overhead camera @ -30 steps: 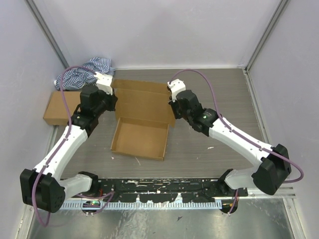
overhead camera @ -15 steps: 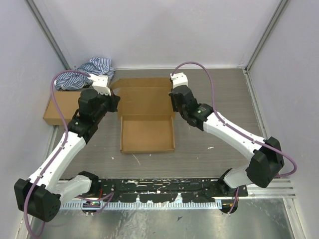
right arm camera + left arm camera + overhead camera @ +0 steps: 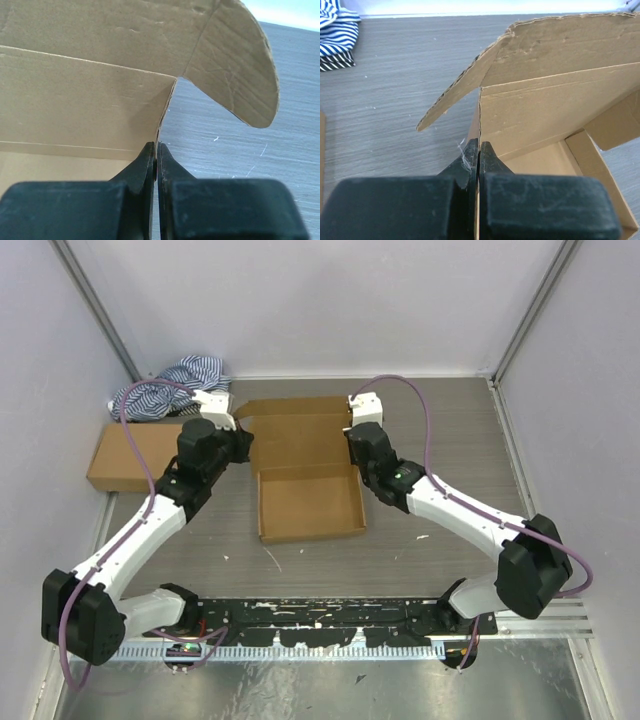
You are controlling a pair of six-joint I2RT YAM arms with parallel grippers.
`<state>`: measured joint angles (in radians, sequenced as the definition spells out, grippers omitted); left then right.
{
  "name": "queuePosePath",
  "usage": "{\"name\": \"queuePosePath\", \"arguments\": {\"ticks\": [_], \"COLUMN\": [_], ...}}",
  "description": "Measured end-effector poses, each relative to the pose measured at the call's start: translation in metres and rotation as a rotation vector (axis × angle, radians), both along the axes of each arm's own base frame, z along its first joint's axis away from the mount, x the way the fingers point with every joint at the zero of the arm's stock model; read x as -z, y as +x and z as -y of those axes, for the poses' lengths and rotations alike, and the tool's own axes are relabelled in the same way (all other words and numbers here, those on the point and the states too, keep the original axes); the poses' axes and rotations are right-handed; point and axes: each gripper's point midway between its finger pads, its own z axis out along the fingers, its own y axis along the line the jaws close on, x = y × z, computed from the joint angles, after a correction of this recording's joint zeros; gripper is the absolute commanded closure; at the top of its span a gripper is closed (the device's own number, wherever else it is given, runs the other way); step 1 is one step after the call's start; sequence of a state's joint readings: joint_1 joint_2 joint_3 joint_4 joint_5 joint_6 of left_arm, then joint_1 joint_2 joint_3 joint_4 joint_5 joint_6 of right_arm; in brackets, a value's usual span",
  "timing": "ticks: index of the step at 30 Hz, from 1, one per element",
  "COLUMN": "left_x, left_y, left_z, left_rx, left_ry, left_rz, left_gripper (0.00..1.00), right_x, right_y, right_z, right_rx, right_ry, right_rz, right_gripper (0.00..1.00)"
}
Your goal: Fold the paper box
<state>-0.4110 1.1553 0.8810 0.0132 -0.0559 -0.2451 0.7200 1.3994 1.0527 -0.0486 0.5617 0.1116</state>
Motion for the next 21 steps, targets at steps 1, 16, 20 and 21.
{"name": "queuePosePath", "arguments": {"ticks": [1,16,20,21], "left_x": [0.003,0.021,0.025,0.026], "left_y": [-0.001,-0.034,-0.046,-0.050], "left_z": [0.002,0.024,0.035,0.037], "left_rx": [0.003,0.002,0.005,0.006], "left_ry": [0.000,-0.084,-0.096,-0.097], "left_rz": [-0.006,-0.041,-0.057,-0.061], "left_gripper": [0.98,0.91,0.88,0.87], "right_x": [0.004,0.011,0.013,0.014], "right_y": [-0.001,-0.040,-0.054,-0.057], "right_z": [0.002,0.014,0.019,0.020], "right_rx": [0.003,0.036,0.047,0.049], "right_ry": [-0.007,0.009,0.003,0.004], "right_rz": [-0.006,0.017,0.010,0.009], "right_gripper": [0.94,0.94,0.94,0.94]}}
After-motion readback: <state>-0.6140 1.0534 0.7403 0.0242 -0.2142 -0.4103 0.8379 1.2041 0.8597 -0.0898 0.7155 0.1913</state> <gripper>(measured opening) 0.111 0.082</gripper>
